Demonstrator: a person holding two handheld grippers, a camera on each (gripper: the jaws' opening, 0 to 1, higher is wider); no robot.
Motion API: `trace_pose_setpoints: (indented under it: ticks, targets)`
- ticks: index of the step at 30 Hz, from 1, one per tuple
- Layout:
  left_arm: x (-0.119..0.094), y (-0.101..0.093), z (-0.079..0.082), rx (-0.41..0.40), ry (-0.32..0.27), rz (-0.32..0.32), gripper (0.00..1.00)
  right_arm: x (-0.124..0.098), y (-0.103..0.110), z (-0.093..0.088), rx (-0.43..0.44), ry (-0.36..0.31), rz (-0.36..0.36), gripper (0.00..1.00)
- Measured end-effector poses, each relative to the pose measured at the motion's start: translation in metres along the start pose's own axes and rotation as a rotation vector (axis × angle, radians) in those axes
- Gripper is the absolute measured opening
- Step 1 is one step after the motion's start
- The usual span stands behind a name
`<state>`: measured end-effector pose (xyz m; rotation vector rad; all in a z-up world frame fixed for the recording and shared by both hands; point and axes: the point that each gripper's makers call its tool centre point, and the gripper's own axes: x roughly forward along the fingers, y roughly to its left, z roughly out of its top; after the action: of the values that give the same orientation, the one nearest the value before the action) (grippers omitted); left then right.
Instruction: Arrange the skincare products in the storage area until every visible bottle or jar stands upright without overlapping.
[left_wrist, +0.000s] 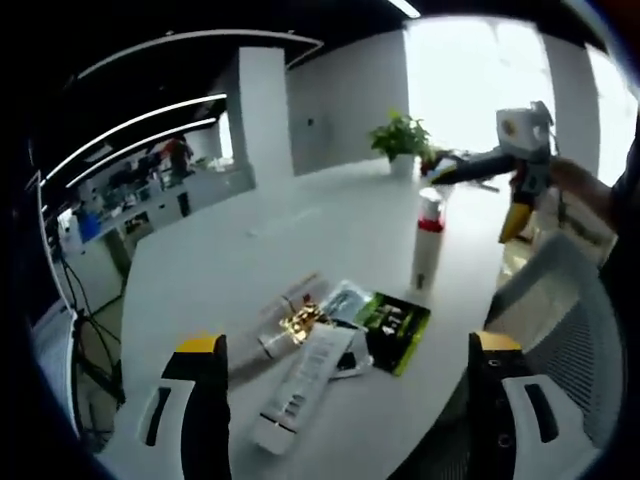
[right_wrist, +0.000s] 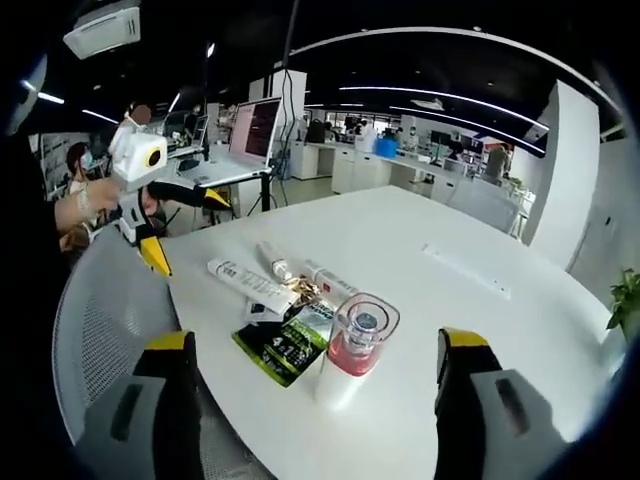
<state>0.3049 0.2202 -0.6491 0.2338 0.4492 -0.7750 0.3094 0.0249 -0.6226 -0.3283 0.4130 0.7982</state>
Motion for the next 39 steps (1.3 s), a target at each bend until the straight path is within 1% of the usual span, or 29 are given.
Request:
trace_pose_setpoints:
  ticks: [2, 7, 10, 14, 20, 21, 24, 27, 33, 39]
  targets:
    - [-0.001, -0.001, 0.002, 0.01, -0.007, -0.003, 0.97, -0.002, 0.0, 0.0, -0.003, 0.004, -0.001, 0.99]
    - [0.0, 0.0, 0.002, 0.024, 0.002, 0.003, 0.97, -0.007, -0.001, 0.007, -0.007, -0.009, -0.013, 0.99]
    - [0.002, 0.0, 0.003, 0.024, 0.002, -0.001, 0.97, -0.009, -0.002, 0.013, -0.013, -0.019, -0.018, 0.98]
    - [0.005, 0.001, 0.001, 0.037, 0.016, -0.001, 0.97, -0.011, -0.001, 0.024, -0.026, -0.044, -0.022, 0.96]
    - [0.007, 0.004, 0.001, 0.049, 0.024, -0.009, 0.97, -0.007, 0.008, 0.039, -0.05, -0.071, 0.004, 0.9]
    - [0.007, 0.005, 0.001, 0.048, 0.024, -0.009, 0.97, -0.005, 0.011, 0.042, -0.048, -0.075, 0.02, 0.89]
    - [0.008, 0.007, -0.001, 0.048, 0.029, -0.011, 0.97, 0.0, 0.015, 0.048, -0.044, -0.093, 0.04, 0.85]
    - [0.009, 0.009, -0.002, 0.049, 0.035, -0.011, 0.97, 0.008, 0.019, 0.05, -0.047, -0.089, 0.052, 0.83]
    - [0.009, 0.011, -0.007, 0.052, 0.055, -0.014, 0.97, 0.023, 0.034, 0.049, -0.057, -0.068, 0.099, 0.78]
    - [0.009, 0.013, -0.012, 0.059, 0.072, -0.015, 0.97, 0.041, 0.047, 0.039, -0.058, -0.034, 0.135, 0.7]
